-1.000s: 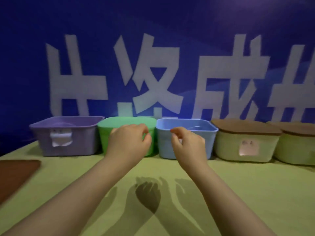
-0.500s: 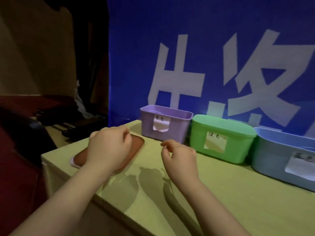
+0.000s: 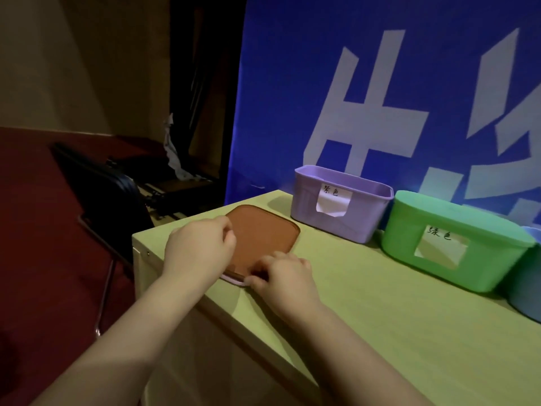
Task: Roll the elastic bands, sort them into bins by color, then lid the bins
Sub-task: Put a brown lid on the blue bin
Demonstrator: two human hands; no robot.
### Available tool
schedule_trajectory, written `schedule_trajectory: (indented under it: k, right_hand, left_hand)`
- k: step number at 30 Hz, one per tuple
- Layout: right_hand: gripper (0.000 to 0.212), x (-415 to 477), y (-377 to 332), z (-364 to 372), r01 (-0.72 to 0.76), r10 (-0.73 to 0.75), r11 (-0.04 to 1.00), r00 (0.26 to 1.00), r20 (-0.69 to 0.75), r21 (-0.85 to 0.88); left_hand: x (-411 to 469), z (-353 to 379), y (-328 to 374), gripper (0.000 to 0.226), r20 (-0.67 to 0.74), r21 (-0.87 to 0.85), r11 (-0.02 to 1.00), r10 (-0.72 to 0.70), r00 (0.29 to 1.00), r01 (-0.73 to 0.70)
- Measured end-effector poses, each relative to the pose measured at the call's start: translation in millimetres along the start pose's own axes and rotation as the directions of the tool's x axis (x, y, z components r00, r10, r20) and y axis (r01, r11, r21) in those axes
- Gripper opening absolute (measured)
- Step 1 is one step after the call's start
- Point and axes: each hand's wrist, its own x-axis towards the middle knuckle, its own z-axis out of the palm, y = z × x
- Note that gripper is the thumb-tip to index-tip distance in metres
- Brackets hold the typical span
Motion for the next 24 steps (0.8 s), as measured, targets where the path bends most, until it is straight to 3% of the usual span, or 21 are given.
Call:
schedule_trajectory:
  k: [7, 15, 18, 21, 24]
  right_hand:
    - [0.019, -0.2, -8.5, -0.6, 0.142, -0.147, 0.987, 0.987, -0.066, -0.072]
    - [0.020, -18.9, 4.9, -33.7, 0.136, -0.147, 0.989, 0.954, -0.261, -0.059]
    - [0.017, -28.7, 16.5, -53.6, 0.115, -0.111, 0.993, 0.939, -0.327, -0.006]
    - [0.009, -39.8, 31.7, -73.5, 0.061, -0.025, 0.995, 0.924, -0.382, 0.081]
    - [0.021, -50.7, 49.3, -86.6, -0.011, 0.142, 0.961, 0.876, -0.460, 0.277]
  left_hand:
    - [-2.2, 6.9, -8.6, 0.024, 0.016, 0.005, 0.999, 0.038, 0.999, -0.038]
    - [-5.7, 3.8, 18.0, 0.044, 0.041, -0.061, 0.986, 0.160, 0.986, -0.157]
    - [-6.5, 1.3, 32.2, 0.040, -0.050, -0.102, 0.973, 0.205, 0.977, -0.209]
    - [-5.3, -2.5, 47.5, 0.040, -0.226, -0.119, 0.951, 0.252, 0.941, -0.284]
    - [-5.6, -8.6, 64.9, 0.041, -0.319, -0.184, 0.950, 0.185, 0.929, -0.252]
